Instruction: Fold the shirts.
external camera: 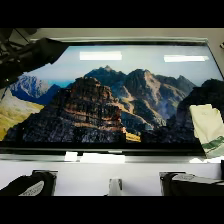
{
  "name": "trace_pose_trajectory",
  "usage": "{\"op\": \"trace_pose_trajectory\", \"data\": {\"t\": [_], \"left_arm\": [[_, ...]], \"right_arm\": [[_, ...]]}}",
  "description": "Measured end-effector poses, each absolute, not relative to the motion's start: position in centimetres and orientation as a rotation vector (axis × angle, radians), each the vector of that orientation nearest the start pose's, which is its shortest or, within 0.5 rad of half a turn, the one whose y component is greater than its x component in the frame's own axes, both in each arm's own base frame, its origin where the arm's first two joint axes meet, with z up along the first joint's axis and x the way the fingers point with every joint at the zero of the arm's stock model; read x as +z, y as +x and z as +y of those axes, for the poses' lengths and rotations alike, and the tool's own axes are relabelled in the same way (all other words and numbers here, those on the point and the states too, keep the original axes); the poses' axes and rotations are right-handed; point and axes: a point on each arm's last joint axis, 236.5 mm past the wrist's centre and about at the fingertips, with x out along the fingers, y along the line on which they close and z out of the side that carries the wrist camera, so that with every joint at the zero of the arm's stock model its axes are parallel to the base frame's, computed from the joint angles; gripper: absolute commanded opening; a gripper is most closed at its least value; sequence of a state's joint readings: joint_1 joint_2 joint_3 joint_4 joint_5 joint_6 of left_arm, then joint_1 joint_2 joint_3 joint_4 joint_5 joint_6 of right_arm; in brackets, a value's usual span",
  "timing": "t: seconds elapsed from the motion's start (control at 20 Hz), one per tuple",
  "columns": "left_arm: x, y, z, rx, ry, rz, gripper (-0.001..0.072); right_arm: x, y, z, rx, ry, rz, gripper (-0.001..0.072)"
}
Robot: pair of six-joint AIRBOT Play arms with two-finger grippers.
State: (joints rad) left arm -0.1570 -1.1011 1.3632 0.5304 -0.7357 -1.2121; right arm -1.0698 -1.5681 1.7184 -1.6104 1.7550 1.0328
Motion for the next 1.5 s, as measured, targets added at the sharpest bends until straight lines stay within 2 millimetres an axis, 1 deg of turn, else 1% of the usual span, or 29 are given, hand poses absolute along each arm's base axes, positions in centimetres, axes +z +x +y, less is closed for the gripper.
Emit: {"op": "trace_pose_trajectory", "data": {"t": [0.05, 0.1, 0.15, 0.2, 0.25, 0.3, 0.35, 0.4, 0.45, 0.5, 0.55, 0.6, 0.7, 0.75, 0.9, 1.05, 1.5], "left_arm": [[30.8, 42.3, -20.4, -0.701, -0.534, 0.383, 0.0031], [30.1, 42.6, -20.4, -0.690, -0.512, 0.406, 0.0031], [28.8, 43.0, -20.4, -0.676, -0.475, 0.454, 0.0031], [26.9, 43.4, -20.3, -0.652, -0.420, 0.527, 0.0031], [24.6, 43.7, -20.1, -0.623, -0.352, 0.616, 0.0033], [21.8, 43.8, -19.6, -0.583, -0.269, 0.724, 0.0040], [18.9, 43.7, -18.8, -0.541, -0.187, 0.833, 0.0195], [16.3, 43.3, -17.9, -0.498, -0.114, 0.935, 0.0589], [13.8, 42.7, -16.8, -0.450, -0.052, 1.043, 0.0720], [11.9, 42.0, -15.8, -0.402, -0.011, 1.136, 0.0720], [10.2, 41.2, -14.7, -0.356, 0.027, 1.220, 0.0720], [9.0, 40.5, -13.8, -0.317, 0.053, 1.283, 0.0720], [7.6, 39.9, -12.7, -0.265, 0.086, 1.348, 0.0720], [7.2, 39.7, -12.4, -0.249, 0.093, 1.367, 0.0720], [6.5, 39.4, -11.7, -0.216, 0.114, 1.398, 0.0720], [6.3, 39.3, -11.4, -0.200, 0.121, 1.409, 0.0720], [6.2, 39.2, -11.1, -0.188, 0.126, 1.417, 0.0720]], "right_arm": [[7.7, 19.3, -34.4, -0.426, 0.367, 1.514, 0.0554], [9.8, 21.9, -34.6, -0.409, 0.299, 1.426, 0.0554], [11.8, 25.1, -34.3, -0.377, 0.230, 1.330, 0.0554], [13.6, 28.1, -33.3, -0.336, 0.168, 1.250, 0.0558], [15.2, 31.5, -31.6, -0.278, 0.104, 1.175, 0.0613], [16.2, 34.3, -29.4, -0.217, 0.056, 1.130, 0.0689], [16.7, 36.6, -26.9, -0.154, 0.012, 1.109, 0.0687], [16.7, 38.6, -24.1, -0.087, -0.028, 1.107, 0.0688], [16.1, 39.9, -21.4, -0.025, -0.049, 1.127, 0.0687], [15.0, 40.5, -18.9, 0.037, -0.062, 1.172, 0.0686], [13.7, 40.7, -16.9, 0.088, -0.069, 1.221, 0.0686], [12.4, 40.7, -14.9, 0.138, -0.070, 1.272, 0.0686], [10.5, 40.6, -11.7, 0.217, -0.079, 1.346, 0.0684], [10.0, 40.5, -10.6, 0.245, -0.086, 1.368, 0.0680], [9.0, 40.2, -9.2, 0.272, -0.106, 1.411, 0.0679], [8.7, 40.2, -8.5, 0.289, -0.114, 1.423, 0.0679], [8.6, 40.1, -8.1, 0.295, -0.119, 1.432, 0.0679]]}}
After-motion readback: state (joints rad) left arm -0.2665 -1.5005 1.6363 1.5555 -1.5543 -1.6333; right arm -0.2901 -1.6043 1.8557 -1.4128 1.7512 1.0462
